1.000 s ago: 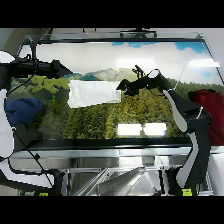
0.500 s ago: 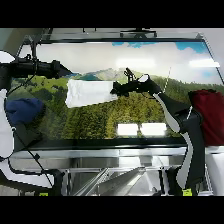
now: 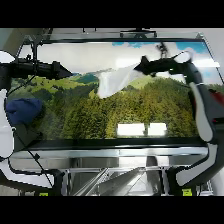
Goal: Fold the shirts.
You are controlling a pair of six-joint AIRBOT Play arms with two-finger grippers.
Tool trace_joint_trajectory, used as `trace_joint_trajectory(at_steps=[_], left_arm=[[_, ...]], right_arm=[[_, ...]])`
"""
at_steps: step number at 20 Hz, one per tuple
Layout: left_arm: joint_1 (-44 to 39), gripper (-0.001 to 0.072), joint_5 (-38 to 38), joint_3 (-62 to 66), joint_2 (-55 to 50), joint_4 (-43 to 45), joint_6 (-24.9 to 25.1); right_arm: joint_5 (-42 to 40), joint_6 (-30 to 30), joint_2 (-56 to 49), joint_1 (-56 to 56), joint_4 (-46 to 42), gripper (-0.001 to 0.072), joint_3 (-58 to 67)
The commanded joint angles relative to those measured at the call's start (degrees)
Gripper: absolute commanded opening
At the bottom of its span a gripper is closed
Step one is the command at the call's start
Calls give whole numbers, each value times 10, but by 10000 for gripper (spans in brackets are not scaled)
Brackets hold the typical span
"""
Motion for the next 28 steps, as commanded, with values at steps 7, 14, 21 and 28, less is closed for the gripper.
trace_joint_trajectory(at_steps=[7,14,21,28], left_arm=[[0,4,-2,0,0,0,0],[0,4,-2,0,0,0,0],[-1,3,-7,-1,0,0,0],[-1,4,-13,-1,0,0,0]], right_arm=[[26,131,109,-315,-71,16,0],[94,106,174,-473,-71,16,0],[112,76,178,-502,-71,16,0],[178,113,238,-514,-255,15,-64]])
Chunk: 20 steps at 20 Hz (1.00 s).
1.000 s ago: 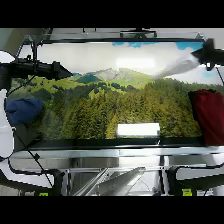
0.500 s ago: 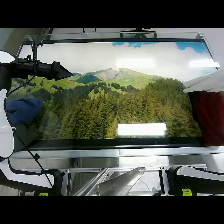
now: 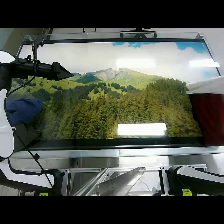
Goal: Fold the shirts.
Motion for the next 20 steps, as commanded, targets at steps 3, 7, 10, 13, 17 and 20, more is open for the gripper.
trace_joint_trajectory(at_steps=[3,7,10,13,17,20], left_arm=[[0,4,-1,0,0,0,0],[0,3,-14,0,0,-1,0],[0,4,-28,0,0,0,0],[0,4,-29,0,0,0,0],[0,4,-31,0,0,0,0],[0,3,-35,0,0,-1,-3]], right_arm=[[-22,56,102,-8,-223,15,-184],[-103,97,127,-19,-235,17,-353],[-94,126,127,-22,-261,27,-385],[-34,129,128,-28,-283,709,-385],[24,107,128,-33,-283,707,-361],[140,108,128,-33,-284,706,-315]])
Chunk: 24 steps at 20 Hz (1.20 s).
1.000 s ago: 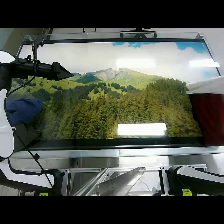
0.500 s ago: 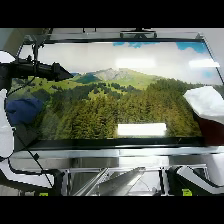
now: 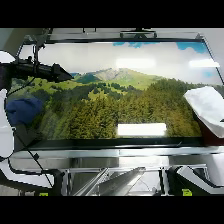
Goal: Fold the shirts.
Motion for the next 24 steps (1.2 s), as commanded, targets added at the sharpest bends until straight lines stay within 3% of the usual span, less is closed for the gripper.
trace_joint_trajectory(at_steps=[1,4,5,7,11,15,19,24], left_arm=[[0,3,-3,0,0,-1,-7],[0,2,-4,0,0,-1,-6],[0,2,-6,2,0,-1,-6],[2,2,-26,21,1,-1,-14],[5,1,-19,2,51,0,-17],[-14,1,-13,-177,177,3,-16],[-49,1,47,-390,314,6,-16],[-64,1,75,-517,402,6,-16]], right_arm=[[146,-3,0,-1,-4,706,47],[198,1,3,4,42,703,77],[198,1,8,8,70,649,77],[191,-11,22,25,131,28,77],[147,-49,80,98,174,16,67],[69,-67,198,237,177,16,-25],[19,-72,307,402,177,17,-170],[-37,-72,326,483,177,17,-234]])
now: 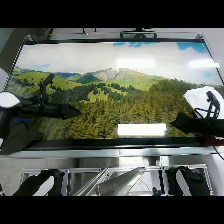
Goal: Fold the shirts.
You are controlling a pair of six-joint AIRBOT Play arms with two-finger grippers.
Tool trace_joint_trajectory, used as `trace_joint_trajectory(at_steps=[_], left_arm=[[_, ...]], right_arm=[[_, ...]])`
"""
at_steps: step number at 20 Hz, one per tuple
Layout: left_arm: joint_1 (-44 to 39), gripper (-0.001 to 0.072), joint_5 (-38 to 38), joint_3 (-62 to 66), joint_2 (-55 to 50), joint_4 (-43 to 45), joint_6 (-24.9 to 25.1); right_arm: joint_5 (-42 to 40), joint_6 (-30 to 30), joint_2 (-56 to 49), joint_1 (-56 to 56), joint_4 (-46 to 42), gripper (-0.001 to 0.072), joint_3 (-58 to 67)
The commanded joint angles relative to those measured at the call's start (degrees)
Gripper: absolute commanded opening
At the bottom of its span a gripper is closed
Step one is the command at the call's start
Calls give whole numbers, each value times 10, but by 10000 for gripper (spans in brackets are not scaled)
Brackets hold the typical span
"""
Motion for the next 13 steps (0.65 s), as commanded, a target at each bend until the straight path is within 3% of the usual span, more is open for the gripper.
trace_joint_trajectory(at_steps=[1,13], left_arm=[[-5,2,20,-79,58,0,0],[11,2,20,-82,67,-2,0]], right_arm=[[-45,-2,16,48,2,18,-36],[-45,-2,16,47,4,17,-36]])
